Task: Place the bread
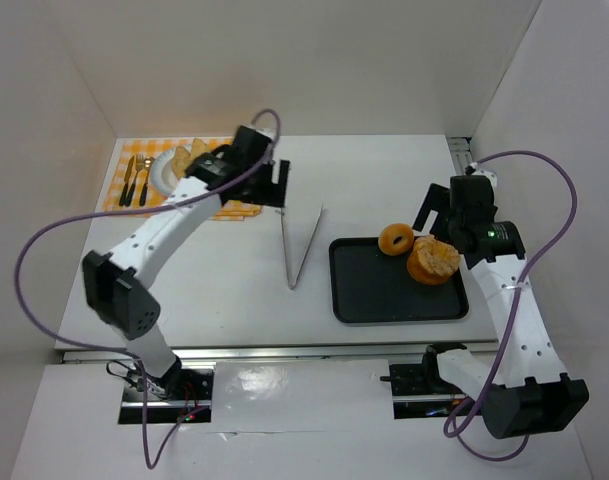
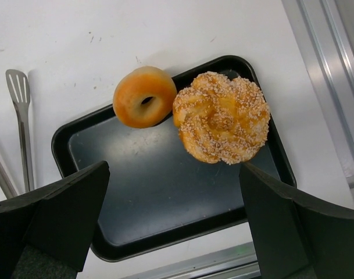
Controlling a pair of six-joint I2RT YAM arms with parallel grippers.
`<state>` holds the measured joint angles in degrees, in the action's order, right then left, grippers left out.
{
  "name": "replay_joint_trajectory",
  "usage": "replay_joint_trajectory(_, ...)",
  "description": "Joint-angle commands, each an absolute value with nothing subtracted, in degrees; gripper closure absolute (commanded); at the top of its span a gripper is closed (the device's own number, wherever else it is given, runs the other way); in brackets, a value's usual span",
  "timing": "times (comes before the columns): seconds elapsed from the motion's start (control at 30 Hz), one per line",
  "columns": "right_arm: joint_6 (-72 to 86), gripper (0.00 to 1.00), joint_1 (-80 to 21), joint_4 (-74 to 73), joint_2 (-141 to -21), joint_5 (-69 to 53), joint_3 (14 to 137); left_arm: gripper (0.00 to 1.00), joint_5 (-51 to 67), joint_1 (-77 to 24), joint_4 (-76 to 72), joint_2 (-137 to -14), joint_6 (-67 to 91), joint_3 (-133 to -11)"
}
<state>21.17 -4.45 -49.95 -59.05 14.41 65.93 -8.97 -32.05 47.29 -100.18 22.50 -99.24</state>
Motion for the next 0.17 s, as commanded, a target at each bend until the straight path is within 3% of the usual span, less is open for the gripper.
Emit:
replay_joint_trajectory(0.0, 21.88, 0.0, -4.31, -47.38, -59.06, 13.02, 65.39, 0.09, -10.12, -25.07, 45.1, -91.33, 19.16, -100.55)
replay_joint_trajectory(0.13, 21.88, 0.0, -4.31, -47.37, -59.58, 11.95, 63.38, 0.09, -0.28, -17.68, 42.54, -88.51, 21.35, -97.39)
